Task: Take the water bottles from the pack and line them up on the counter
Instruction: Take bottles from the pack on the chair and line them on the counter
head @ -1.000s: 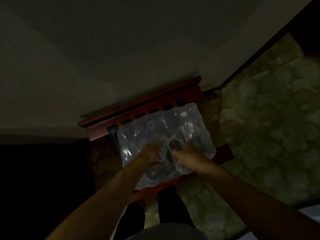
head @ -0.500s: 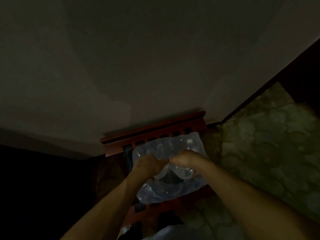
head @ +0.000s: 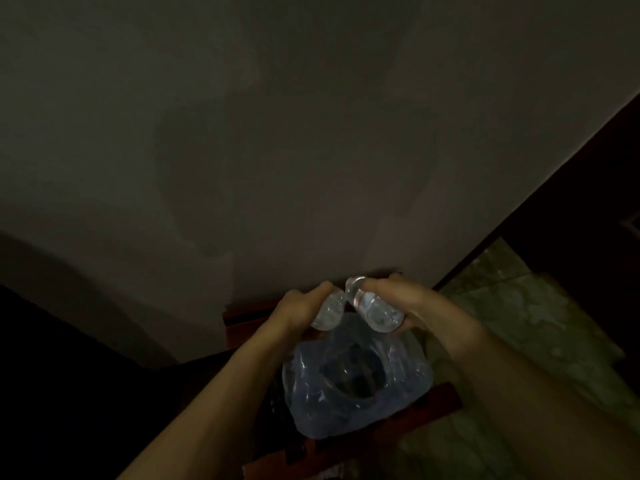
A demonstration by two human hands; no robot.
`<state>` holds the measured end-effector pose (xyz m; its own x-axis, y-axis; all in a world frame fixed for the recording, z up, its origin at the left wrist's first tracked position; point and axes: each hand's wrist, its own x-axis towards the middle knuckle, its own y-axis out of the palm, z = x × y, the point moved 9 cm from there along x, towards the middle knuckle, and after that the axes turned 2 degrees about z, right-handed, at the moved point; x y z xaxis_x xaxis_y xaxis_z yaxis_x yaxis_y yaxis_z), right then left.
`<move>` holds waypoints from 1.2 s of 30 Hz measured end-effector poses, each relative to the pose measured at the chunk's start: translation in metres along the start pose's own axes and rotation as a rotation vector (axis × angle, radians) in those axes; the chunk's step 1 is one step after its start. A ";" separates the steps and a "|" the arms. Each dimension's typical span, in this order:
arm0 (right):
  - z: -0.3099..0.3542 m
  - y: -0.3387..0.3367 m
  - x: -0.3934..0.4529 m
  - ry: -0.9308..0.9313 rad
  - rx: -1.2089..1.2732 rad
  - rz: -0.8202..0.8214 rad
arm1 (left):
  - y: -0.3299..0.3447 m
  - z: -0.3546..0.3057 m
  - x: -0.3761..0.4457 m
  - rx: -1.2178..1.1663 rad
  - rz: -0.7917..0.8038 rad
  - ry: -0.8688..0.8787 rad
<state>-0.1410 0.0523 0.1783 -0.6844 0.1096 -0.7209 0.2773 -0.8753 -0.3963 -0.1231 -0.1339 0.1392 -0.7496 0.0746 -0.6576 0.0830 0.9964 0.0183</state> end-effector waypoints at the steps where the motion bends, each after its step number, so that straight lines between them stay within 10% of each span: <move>1: 0.008 0.003 -0.010 -0.044 0.045 -0.032 | -0.004 -0.005 -0.009 -0.064 0.014 0.027; 14: 0.067 0.072 -0.120 -0.545 0.530 0.104 | -0.080 -0.048 -0.127 -0.272 0.023 0.409; 36: 0.139 0.234 -0.356 -1.036 0.647 0.424 | -0.231 -0.040 -0.411 -0.250 -0.330 0.974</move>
<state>0.0737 -0.2570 0.4206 -0.9051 -0.3906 0.1677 0.4246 -0.8509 0.3093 0.1397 -0.3930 0.4357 -0.9226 -0.3114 0.2277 -0.2753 0.9450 0.1766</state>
